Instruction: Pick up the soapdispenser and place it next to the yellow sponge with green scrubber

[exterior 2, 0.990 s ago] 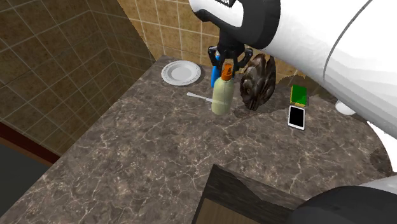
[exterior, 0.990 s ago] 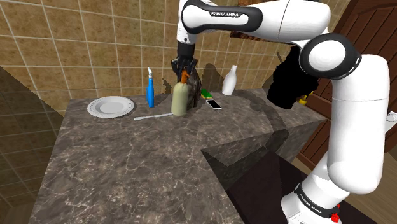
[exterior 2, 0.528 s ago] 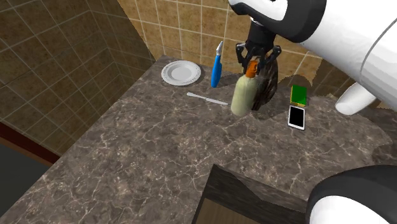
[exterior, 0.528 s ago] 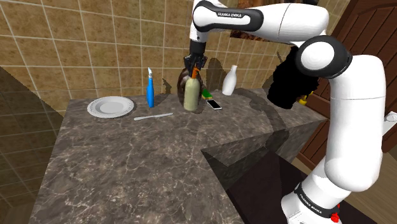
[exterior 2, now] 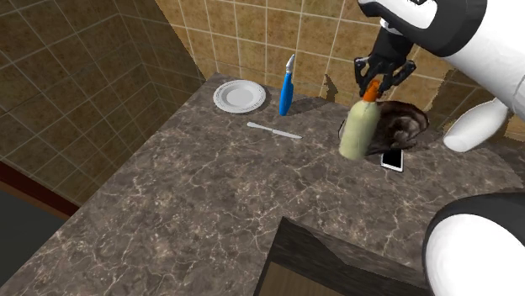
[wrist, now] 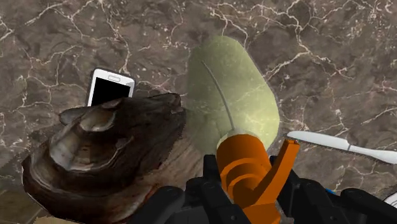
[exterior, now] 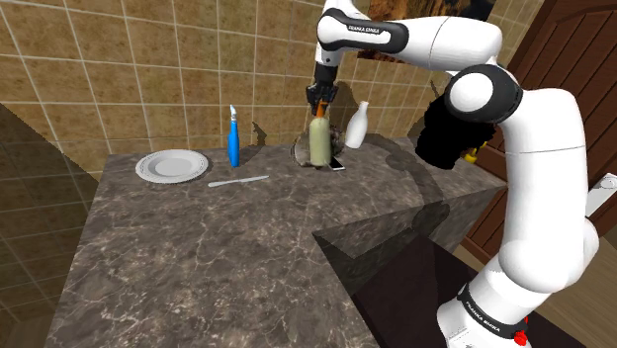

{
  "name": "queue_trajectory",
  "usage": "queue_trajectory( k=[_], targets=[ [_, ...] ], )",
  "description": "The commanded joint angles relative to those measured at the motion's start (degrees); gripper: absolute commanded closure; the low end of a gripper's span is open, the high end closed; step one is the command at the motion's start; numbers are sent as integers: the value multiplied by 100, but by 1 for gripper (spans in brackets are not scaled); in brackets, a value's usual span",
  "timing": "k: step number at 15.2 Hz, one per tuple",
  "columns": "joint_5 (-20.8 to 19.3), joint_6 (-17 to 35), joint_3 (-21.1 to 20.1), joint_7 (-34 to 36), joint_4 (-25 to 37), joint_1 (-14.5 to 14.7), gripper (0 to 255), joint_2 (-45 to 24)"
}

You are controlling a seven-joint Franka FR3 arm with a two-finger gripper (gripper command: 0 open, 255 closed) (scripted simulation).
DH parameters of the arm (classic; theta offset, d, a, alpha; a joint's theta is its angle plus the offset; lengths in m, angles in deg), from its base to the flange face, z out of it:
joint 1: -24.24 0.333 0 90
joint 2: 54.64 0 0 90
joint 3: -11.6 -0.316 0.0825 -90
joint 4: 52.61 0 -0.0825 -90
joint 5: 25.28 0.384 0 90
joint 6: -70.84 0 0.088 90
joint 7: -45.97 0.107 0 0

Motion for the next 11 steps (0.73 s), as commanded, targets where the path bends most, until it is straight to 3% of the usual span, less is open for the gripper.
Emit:
queue_trajectory(
  k=[1, 6, 11],
  targets=[
    [-6, -232, 59, -241, 542, -129, 255, -297],
    [-36, -893, 182, -728, 2164, -347, 255, -1240],
    [-11, -215, 155, -685, 1098, -443, 255, -857]
  ],
)
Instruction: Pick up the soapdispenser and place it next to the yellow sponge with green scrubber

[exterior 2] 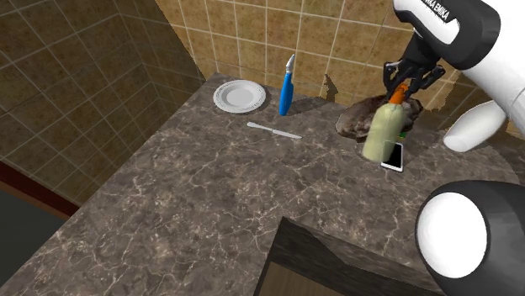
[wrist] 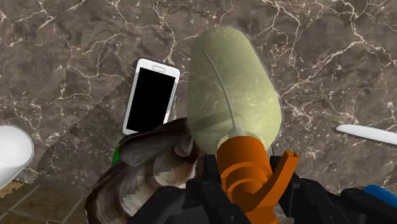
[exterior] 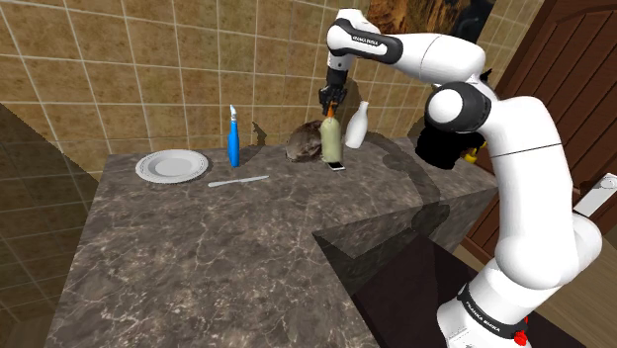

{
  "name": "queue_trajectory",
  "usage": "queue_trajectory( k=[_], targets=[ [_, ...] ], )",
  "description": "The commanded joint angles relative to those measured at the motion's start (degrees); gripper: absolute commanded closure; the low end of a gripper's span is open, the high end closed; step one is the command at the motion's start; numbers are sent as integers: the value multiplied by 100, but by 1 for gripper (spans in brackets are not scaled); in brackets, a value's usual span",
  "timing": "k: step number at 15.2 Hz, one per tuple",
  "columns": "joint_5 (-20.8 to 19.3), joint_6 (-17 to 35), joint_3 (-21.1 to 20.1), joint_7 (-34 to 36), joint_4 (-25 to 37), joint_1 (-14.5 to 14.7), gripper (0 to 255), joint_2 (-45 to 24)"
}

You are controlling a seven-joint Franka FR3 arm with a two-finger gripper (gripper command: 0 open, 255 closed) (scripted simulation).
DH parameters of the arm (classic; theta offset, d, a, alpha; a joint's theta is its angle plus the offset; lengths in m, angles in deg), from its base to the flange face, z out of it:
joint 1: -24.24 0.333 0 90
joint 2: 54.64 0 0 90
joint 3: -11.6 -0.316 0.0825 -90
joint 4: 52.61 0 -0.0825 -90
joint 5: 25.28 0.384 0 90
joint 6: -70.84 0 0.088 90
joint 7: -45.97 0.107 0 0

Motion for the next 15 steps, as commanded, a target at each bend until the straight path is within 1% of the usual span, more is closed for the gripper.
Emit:
queue_trajectory(
  k=[1, 10, 15],
  targets=[
    [8, 246, -6, 6, -352, -37, 255, 111],
    [13, 1119, -12, 51, -1405, -114, 255, 286],
    [13, 1119, -12, 51, -1405, -114, 255, 286]
  ],
)
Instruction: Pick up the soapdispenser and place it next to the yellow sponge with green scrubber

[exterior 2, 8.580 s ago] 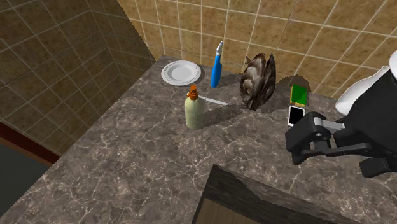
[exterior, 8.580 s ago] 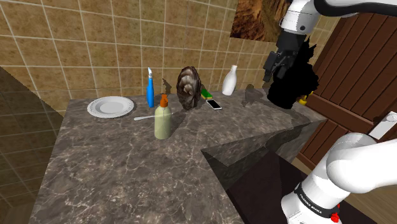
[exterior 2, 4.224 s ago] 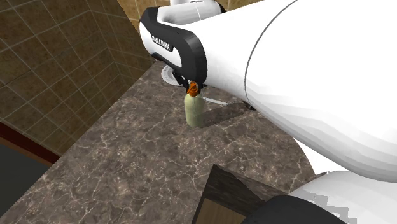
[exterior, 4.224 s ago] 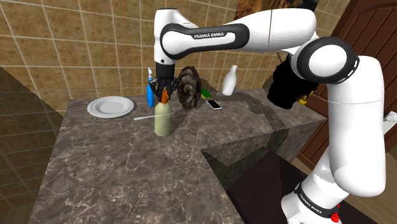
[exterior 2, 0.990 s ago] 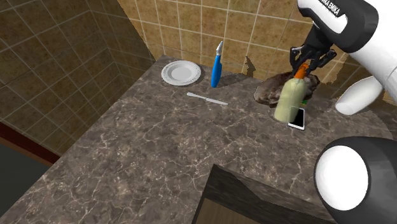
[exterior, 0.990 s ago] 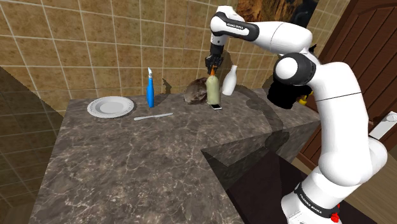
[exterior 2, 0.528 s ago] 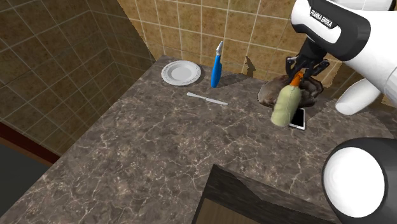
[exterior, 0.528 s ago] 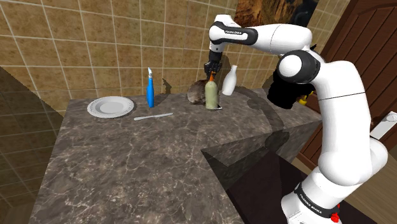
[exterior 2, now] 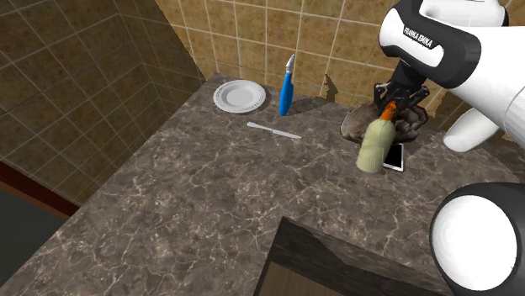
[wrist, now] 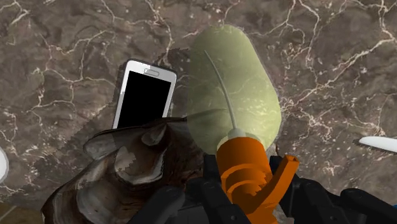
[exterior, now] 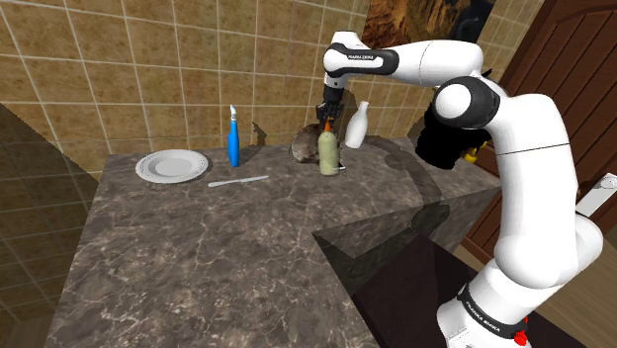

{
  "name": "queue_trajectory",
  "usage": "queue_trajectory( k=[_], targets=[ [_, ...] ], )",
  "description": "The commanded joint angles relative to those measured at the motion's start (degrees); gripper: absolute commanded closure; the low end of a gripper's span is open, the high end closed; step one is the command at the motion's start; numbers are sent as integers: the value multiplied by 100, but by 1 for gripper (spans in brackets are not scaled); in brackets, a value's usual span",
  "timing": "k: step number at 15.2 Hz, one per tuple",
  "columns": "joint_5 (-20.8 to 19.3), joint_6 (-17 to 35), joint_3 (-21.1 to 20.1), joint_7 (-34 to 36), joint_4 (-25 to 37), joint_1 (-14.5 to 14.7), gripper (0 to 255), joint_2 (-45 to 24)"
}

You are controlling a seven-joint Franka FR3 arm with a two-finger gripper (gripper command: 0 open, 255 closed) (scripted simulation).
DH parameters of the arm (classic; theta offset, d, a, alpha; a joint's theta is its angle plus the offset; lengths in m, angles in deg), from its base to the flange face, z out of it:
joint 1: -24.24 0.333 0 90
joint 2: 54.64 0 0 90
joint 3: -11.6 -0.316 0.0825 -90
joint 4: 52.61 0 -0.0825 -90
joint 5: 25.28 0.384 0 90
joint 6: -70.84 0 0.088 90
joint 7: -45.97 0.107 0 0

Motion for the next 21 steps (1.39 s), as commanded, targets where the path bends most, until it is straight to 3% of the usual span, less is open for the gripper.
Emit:
queue_trajectory(
  k=[1, 3, 4, 9, 13, 21],
  targets=[
    [0, 5, 0, 0, -6, -1, 255, 3],
    [0, 5, 0, 0, -6, -1, 255, 3],
    [0, 5, 0, 0, -5, -1, 0, 3],
    [0, 6, 0, 0, -6, -1, 0, 3],
    [-4, -830, 3, -35, 983, 76, 0, -146],
    [-4, -830, 3, -36, 984, 76, 0, -147]
  ],
)
